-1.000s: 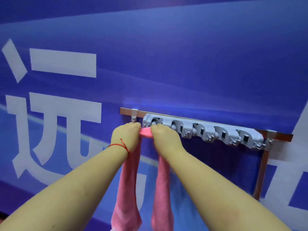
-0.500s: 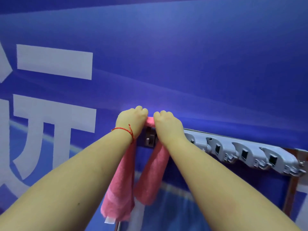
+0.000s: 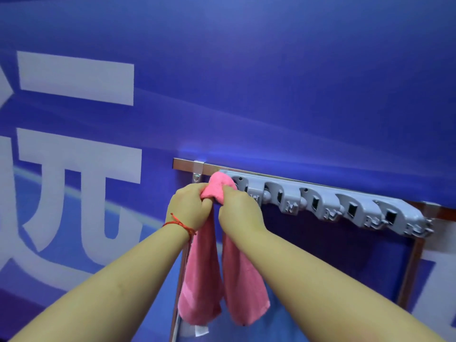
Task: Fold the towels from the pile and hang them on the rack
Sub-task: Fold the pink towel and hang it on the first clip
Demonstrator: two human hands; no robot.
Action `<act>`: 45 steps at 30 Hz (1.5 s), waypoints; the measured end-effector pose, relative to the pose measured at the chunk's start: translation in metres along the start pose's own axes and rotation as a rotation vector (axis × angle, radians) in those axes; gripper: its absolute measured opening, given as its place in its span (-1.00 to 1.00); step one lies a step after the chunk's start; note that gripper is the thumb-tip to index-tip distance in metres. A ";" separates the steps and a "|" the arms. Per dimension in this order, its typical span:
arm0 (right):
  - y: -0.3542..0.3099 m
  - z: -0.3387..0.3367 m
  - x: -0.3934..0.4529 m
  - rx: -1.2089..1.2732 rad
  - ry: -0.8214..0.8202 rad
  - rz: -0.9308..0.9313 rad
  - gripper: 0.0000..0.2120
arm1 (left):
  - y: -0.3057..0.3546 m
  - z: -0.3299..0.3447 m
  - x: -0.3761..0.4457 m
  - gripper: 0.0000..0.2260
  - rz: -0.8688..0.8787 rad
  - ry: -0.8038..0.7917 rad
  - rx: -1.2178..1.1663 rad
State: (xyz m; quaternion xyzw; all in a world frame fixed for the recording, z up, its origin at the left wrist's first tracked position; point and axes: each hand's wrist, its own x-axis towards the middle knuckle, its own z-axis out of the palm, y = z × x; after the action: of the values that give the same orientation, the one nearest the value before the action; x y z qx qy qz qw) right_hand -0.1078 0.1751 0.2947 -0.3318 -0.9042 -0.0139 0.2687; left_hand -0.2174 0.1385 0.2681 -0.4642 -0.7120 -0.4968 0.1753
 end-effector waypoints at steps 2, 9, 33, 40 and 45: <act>0.001 0.005 0.000 0.057 0.016 0.021 -0.68 | -0.001 -0.002 -0.004 -0.57 0.019 -0.027 -0.014; 0.000 0.029 -0.013 0.212 0.017 0.150 -0.64 | 0.009 0.009 -0.027 -0.70 -0.193 -0.039 -0.233; -0.005 0.014 -0.029 0.564 -0.046 0.116 -0.46 | 0.022 -0.014 -0.013 -0.74 -0.331 -0.264 -0.550; 0.002 0.024 -0.051 0.533 -0.138 0.146 -0.43 | 0.005 0.004 -0.057 -0.56 -0.538 -0.182 -0.527; 0.012 0.028 -0.083 0.506 -0.225 0.231 -0.27 | 0.005 0.013 -0.100 -0.59 -0.590 -0.205 -0.394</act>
State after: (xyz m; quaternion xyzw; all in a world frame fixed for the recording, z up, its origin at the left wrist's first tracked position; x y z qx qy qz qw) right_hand -0.0609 0.1410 0.2271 -0.3545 -0.8593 0.2794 0.2407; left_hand -0.1600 0.1018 0.1937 -0.3113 -0.7198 -0.6044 -0.1404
